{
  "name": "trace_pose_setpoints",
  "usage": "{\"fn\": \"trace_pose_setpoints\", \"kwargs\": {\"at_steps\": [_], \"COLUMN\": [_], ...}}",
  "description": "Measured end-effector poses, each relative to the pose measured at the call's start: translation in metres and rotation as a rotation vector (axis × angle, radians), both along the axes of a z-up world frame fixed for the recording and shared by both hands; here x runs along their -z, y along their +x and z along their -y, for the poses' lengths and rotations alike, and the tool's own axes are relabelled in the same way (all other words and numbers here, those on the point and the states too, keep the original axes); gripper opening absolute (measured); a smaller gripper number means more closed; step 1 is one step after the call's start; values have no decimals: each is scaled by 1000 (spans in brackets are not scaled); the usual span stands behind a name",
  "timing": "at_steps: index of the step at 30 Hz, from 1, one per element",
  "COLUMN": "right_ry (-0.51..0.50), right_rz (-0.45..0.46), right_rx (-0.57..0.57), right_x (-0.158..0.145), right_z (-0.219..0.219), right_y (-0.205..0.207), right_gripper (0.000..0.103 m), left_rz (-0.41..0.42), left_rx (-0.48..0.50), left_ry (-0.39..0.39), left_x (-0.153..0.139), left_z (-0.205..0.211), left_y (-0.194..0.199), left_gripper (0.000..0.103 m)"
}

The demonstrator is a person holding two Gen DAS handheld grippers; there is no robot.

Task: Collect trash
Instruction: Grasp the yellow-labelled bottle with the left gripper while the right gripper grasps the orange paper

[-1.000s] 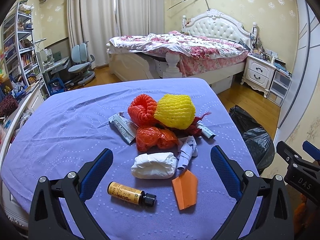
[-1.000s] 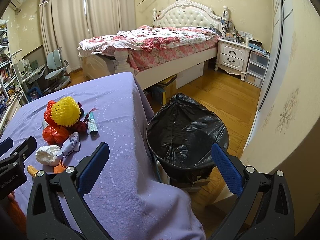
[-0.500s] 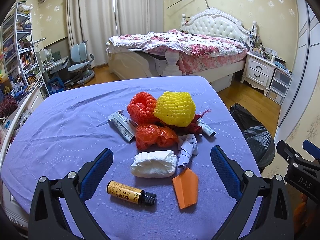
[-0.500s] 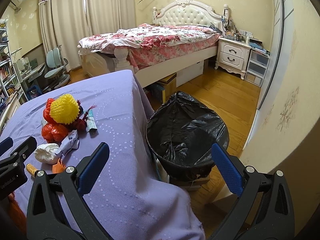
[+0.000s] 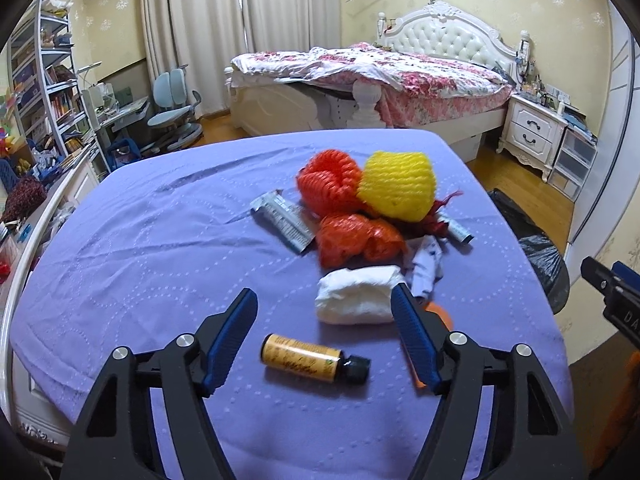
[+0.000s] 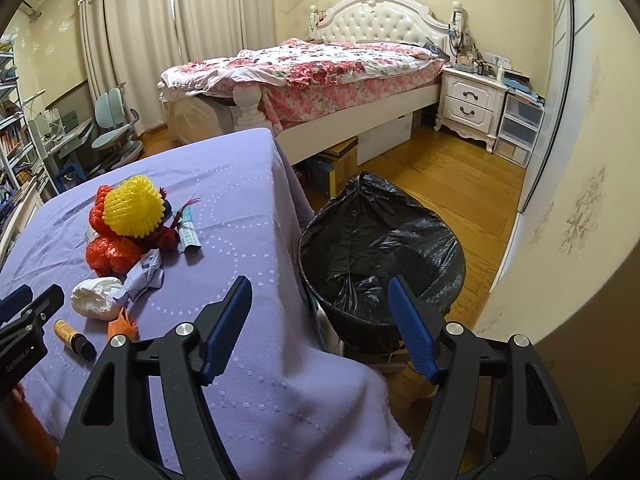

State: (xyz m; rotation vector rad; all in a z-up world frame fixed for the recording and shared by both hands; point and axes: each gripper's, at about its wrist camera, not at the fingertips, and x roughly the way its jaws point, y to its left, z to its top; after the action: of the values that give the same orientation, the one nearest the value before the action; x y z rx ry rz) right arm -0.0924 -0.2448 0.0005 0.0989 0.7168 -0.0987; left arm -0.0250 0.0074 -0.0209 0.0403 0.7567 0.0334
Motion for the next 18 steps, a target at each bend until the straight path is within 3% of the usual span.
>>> {"fn": "trace_pose_setpoints", "kwargs": {"at_steps": [11,18], "right_ry": [15,18], "right_rz": [-45,-58], "right_rx": [-51,-69], "right_x": [7,11], "right_z": [-15,-24], "right_y": [-3,1], "right_gripper": [69,70], "left_rz": [-43,-78], "left_rx": [-36,-52], "left_ry": [-8,-33], "left_x": [4,10], "left_z": [-19,-26], "left_y": [-13,-7], "left_gripper": [69,80]}}
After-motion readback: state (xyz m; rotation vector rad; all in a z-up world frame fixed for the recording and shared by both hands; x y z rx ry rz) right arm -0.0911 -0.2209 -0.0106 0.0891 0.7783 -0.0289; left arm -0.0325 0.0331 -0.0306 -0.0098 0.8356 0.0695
